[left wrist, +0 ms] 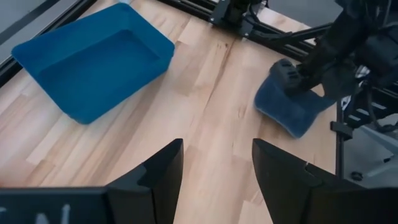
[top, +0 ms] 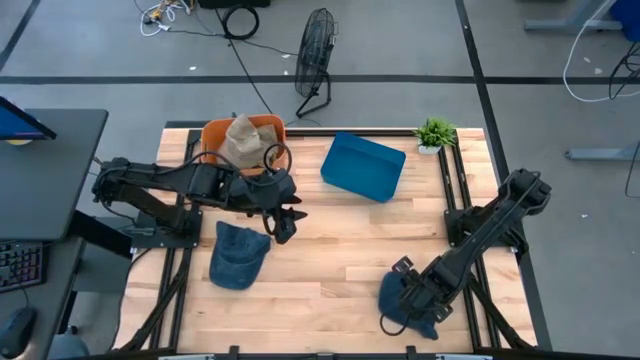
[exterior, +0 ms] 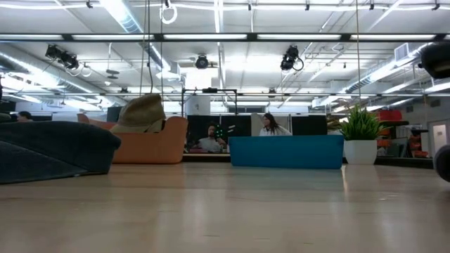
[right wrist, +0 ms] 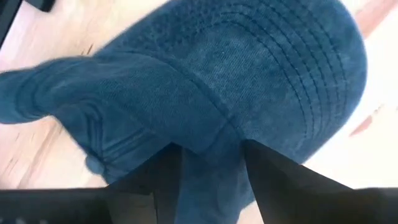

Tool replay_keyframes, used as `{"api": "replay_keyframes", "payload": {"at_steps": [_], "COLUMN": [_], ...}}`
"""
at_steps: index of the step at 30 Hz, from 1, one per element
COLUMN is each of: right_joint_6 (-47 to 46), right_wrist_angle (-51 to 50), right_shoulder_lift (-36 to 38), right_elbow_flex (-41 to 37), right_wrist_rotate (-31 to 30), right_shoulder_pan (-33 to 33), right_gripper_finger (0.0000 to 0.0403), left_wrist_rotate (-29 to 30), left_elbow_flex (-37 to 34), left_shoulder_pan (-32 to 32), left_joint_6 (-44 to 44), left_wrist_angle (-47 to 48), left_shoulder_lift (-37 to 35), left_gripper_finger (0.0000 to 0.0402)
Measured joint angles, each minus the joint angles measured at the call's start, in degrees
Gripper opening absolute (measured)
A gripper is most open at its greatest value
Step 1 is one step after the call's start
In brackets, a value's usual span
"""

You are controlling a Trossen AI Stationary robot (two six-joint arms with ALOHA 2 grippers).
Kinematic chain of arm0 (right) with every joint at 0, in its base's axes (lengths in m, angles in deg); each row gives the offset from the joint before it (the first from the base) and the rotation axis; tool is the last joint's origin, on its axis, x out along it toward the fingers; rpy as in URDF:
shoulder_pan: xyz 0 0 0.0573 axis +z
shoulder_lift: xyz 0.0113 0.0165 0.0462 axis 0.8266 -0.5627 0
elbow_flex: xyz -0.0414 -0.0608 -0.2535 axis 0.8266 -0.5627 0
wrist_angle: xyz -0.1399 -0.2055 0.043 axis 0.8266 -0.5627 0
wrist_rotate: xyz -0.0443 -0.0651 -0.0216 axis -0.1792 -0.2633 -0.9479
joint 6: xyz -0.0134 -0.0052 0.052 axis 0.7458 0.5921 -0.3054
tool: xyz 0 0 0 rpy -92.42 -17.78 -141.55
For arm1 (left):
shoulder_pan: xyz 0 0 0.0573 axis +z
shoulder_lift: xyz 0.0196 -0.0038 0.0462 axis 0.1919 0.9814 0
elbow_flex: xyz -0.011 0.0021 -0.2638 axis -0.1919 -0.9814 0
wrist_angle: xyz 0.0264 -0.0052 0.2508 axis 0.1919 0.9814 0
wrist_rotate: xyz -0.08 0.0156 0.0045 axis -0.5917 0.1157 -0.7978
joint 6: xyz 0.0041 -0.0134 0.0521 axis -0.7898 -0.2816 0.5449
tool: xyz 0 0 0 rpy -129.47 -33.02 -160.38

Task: Pick & Place hat
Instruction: Put the bottom blue cap into the blue bin

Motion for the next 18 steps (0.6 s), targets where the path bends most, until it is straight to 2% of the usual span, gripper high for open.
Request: {"api": "replay_keyframes", "payload": {"at_steps": [3,6,9,13,14,18], "right_joint_6": [-0.1,-0.9,-1.0,-0.9,-0.9,-1.1], "right_wrist_angle": [1.9,2.8,2.9,2.9,2.7,-1.4], "right_shoulder_lift": [-1.3,-1.5,-1.5,-1.4,-1.2,1.0], "right_elbow_flex": [0.0,0.0,0.0,0.0,0.0,0.8], "right_wrist_rotate": [0.0,-0.2,-0.3,0.1,0.3,0.7], "right_shoulder_pan": [0.0,0.0,-0.1,0.0,0.0,-0.5], "right_gripper_finger": [0.0176,0.0153,0.0105,0.0022,0.0013,0.002], "left_wrist_rotate": [0.0,0.0,0.0,0.0,0.0,0.0], "left_elbow_flex": [0.0,0.0,0.0,0.0,0.0,0.0], "left_shoulder_pan": [0.0,0.0,0.0,-0.4,-0.6,-1.7], "left_joint_6": [0.0,-0.6,-1.7,-3.5,-3.7,-3.9], "left_wrist_angle": [-0.1,-0.1,-0.1,0.0,0.0,0.0], "left_shoulder_lift": [0.0,0.0,0.0,0.0,0.0,0.0], "left_gripper_finger": [0.0195,0.0195,0.0195,0.0195,0.0195,0.0195]}}
